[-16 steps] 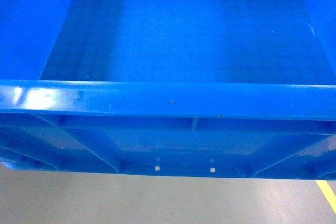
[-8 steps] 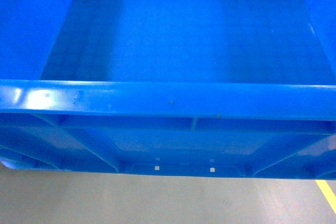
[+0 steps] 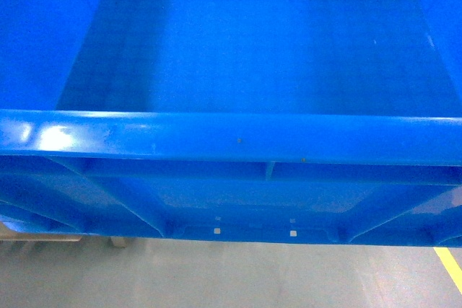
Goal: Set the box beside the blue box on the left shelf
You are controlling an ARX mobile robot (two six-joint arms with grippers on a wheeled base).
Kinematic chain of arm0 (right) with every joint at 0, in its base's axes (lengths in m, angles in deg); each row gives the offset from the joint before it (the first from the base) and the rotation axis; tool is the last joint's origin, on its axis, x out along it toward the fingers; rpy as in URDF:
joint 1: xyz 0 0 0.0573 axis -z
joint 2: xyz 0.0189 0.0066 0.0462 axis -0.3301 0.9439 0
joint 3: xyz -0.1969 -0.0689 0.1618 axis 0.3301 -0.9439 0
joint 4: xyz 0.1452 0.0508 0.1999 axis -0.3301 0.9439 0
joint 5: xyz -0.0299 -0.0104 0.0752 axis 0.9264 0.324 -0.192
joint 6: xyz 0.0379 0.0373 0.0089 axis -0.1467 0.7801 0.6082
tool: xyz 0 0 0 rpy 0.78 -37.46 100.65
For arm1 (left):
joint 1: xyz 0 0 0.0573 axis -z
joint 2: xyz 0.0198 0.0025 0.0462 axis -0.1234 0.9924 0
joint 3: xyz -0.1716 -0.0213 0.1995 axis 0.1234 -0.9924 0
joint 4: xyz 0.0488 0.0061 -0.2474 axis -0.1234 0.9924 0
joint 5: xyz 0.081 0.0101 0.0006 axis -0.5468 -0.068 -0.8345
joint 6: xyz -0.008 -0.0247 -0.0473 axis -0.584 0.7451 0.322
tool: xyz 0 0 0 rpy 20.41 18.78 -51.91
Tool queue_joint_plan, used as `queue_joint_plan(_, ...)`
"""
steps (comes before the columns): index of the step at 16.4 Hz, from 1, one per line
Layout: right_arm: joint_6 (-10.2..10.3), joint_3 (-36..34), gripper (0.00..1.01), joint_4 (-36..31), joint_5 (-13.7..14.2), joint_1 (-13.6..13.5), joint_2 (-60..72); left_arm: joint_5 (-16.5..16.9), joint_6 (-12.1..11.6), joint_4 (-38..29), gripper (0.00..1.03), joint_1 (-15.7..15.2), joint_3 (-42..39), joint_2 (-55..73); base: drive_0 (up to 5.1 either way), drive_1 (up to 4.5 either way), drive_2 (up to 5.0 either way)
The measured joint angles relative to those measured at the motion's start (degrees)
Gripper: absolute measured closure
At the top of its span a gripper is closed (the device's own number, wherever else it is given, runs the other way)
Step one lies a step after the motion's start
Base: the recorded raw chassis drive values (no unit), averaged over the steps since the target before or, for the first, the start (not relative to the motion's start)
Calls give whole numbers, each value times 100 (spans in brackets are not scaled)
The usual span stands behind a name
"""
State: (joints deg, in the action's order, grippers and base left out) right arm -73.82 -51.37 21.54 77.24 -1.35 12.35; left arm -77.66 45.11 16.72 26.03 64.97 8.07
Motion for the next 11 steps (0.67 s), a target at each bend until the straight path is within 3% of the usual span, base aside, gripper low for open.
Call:
queue_joint_plan(3,0,-2,92,9,2,0,4,4,0,-2,92,0,0,0,5,426,-416)
queue_joint_plan(7,0,-2,92,11,-2,0,35,2,-2,42,92,-2,0,13,2,26,-22)
queue_joint_plan(11,-4,-2,92,-11,13,0,-2,2,2,-7,92,0,0,13,-470,146,354)
